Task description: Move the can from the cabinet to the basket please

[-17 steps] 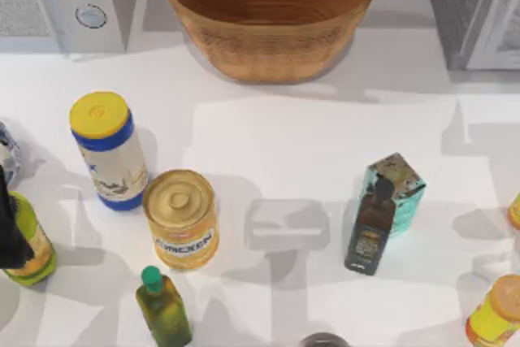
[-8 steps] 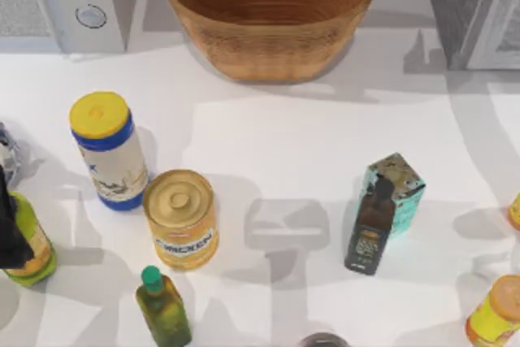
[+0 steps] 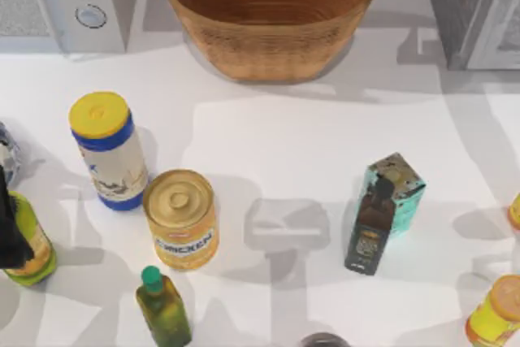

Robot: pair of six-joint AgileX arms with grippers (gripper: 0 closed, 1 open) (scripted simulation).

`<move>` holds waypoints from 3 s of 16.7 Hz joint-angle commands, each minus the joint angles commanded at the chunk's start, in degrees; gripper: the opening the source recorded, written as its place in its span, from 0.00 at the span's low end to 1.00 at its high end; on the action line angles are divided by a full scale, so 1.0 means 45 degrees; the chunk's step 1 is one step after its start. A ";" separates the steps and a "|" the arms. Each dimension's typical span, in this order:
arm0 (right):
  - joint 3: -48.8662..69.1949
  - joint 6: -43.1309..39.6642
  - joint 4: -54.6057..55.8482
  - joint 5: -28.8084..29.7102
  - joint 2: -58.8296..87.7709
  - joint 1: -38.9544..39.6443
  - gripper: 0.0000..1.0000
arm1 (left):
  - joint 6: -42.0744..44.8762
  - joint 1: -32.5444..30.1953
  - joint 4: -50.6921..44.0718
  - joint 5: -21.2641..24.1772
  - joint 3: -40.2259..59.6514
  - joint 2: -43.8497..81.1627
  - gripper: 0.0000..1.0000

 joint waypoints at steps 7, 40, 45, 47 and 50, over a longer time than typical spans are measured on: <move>0.0708 -0.0036 0.0434 0.2687 0.1136 0.2630 1.00 | 0.0000 0.0000 0.0000 0.0000 0.0000 0.0000 1.00; 0.3423 -0.0057 0.0740 0.2608 0.4112 0.2500 0.02 | 0.0000 0.0000 0.0000 0.0000 0.0000 0.0000 1.00; 0.3423 -0.0057 0.0740 0.2608 0.4112 0.2500 0.00 | 0.0000 0.0000 0.0000 0.0000 0.0000 0.0000 1.00; 0.3423 -0.0057 0.0740 0.2608 0.4112 0.2500 0.00 | 0.0000 0.0000 0.0000 0.0000 0.0000 0.0000 1.00; 0.3426 -0.0041 0.0700 0.2646 0.4073 0.2550 0.00 | 0.0000 0.0000 0.0000 0.0000 0.0000 0.0000 1.00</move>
